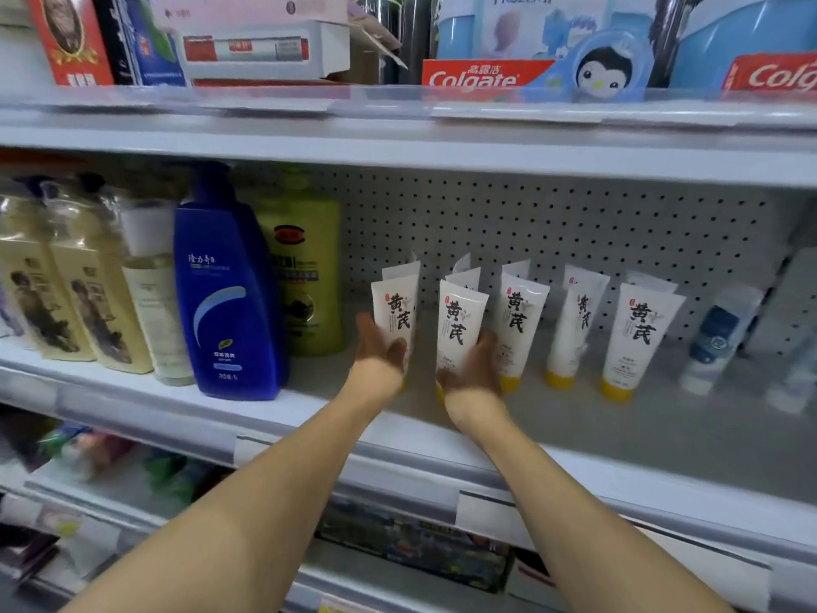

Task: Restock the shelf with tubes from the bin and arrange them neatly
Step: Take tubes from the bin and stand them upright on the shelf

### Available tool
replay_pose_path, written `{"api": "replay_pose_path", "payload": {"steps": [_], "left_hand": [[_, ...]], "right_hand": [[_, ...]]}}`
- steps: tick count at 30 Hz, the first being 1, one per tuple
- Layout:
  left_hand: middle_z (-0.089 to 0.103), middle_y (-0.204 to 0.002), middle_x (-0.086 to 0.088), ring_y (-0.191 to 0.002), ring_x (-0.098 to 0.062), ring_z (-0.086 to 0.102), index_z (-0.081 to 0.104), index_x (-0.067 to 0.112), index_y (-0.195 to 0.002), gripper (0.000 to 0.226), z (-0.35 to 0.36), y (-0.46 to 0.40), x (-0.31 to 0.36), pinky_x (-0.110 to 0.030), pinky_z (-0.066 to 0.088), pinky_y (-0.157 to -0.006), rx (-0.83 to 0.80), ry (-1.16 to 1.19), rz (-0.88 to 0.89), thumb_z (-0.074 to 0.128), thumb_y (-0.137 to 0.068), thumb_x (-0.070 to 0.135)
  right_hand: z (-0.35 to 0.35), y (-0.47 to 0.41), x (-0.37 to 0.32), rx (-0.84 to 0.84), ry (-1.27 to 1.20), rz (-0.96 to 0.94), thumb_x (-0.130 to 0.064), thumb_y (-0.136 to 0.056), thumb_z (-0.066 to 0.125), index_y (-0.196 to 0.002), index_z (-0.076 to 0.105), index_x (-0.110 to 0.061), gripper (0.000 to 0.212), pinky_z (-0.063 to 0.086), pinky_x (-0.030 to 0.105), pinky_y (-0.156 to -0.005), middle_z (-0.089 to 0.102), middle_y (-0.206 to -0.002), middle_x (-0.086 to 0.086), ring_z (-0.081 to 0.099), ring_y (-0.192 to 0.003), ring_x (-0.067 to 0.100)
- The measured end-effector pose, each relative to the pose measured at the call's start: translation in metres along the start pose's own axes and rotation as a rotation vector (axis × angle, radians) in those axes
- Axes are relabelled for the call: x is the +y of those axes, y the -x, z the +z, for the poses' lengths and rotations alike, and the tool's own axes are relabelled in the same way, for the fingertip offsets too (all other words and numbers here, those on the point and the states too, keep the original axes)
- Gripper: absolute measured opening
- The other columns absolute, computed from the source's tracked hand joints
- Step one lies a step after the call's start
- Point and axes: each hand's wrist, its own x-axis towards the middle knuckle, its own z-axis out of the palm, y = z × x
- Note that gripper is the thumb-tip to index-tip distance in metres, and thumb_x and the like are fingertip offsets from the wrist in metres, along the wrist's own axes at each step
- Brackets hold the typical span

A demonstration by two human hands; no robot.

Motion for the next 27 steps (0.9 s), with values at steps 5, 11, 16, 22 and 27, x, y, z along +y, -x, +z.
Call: {"api": "replay_pose_path", "payload": {"steps": [5, 11, 16, 22, 27], "left_hand": [[0.046, -0.133, -0.011, -0.113, -0.027, 0.049, 0.02, 0.004, -0.127, 0.039, 0.001, -0.001, 0.0, -0.039, 0.046, -0.094, 0.002, -0.029, -0.014, 0.043, -0.095, 0.009], [0.044, -0.134, -0.016, -0.119, -0.031, 0.05, 0.029, 0.002, -0.124, 0.045, -0.006, 0.003, 0.006, -0.036, 0.046, -0.093, 0.043, -0.052, -0.037, 0.056, -0.089, 0.011], [0.053, -0.132, -0.015, -0.117, -0.032, 0.054, 0.043, 0.001, -0.128, 0.041, -0.026, 0.025, 0.014, -0.041, 0.048, -0.097, -0.013, -0.137, -0.045, 0.054, -0.092, 0.017], [0.037, -0.134, -0.012, -0.119, -0.027, 0.045, 0.037, 0.011, -0.129, 0.046, -0.071, 0.059, 0.019, -0.038, 0.041, -0.101, 0.058, -0.261, 0.026, 0.056, -0.091, 0.027], [0.043, -0.131, -0.012, -0.119, -0.028, 0.046, 0.043, 0.009, -0.127, 0.044, -0.13, 0.092, -0.002, -0.037, 0.04, -0.101, 0.085, -0.359, 0.034, 0.057, -0.09, 0.027]], "right_hand": [[-0.002, 0.009, -0.002, -0.004, 0.022, 0.034, -0.006, -0.085, 0.058, -0.128, 0.028, -0.011, 0.053, 0.043, 0.028, -0.087, 0.047, -0.127, 0.01, 0.05, -0.107, 0.025], [-0.018, 0.039, -0.004, -0.058, 0.184, 0.039, -0.012, -0.081, 0.064, -0.134, 0.023, -0.008, 0.067, 0.035, 0.036, -0.104, 0.029, -0.139, 0.015, 0.03, -0.13, 0.034], [-0.022, 0.072, -0.016, -0.103, 0.289, 0.006, -0.022, -0.087, 0.062, -0.134, 0.028, -0.008, 0.059, 0.033, 0.039, -0.106, 0.032, -0.14, 0.015, 0.029, -0.131, 0.031], [-0.003, 0.127, -0.037, -0.2, 0.487, -0.168, -0.025, -0.088, 0.058, -0.139, 0.028, -0.012, 0.061, 0.031, 0.036, -0.107, 0.028, -0.143, 0.009, 0.024, -0.133, 0.027], [0.029, 0.175, -0.059, -0.332, 0.546, -0.293, -0.025, -0.087, 0.057, -0.137, 0.031, -0.012, 0.058, 0.032, 0.036, -0.104, 0.033, -0.138, 0.011, 0.025, -0.129, 0.029]]}}
